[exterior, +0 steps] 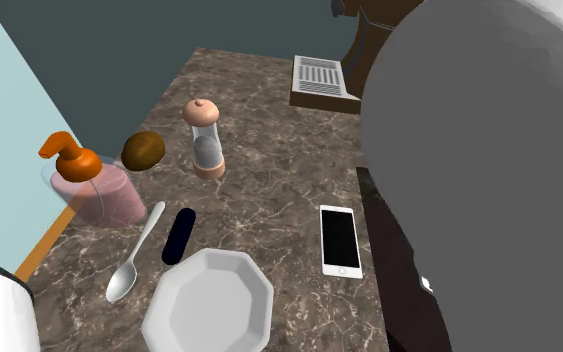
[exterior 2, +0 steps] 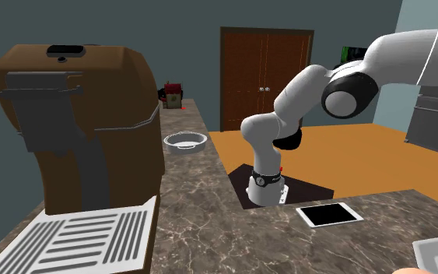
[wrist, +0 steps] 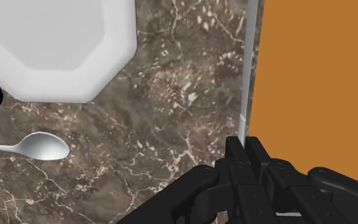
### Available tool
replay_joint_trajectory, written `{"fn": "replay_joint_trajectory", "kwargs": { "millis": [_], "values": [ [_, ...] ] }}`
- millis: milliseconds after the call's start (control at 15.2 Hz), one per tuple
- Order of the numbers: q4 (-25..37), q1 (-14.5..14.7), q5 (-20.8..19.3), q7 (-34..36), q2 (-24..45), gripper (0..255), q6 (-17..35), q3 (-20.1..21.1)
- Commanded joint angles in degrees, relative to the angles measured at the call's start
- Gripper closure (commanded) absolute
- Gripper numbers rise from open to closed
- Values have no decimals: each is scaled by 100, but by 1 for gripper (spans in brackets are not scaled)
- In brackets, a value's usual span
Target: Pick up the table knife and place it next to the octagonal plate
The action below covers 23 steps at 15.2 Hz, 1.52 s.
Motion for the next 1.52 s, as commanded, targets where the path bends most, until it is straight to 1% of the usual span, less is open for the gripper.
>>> {"fn": "replay_joint_trajectory", "kwargs": {
  "millis": [0, 462, 924, 1452],
  "values": [
    [-91, -7, -15, 30, 33, 255, 118, -9],
    [-694, -144, -42, 124, 16, 255, 666, -15],
    [-1121, -218, -102, 207, 95, 255, 1143, -48],
    [-1120, -217, -102, 207, 96, 255, 1142, -48]
  ]
}}
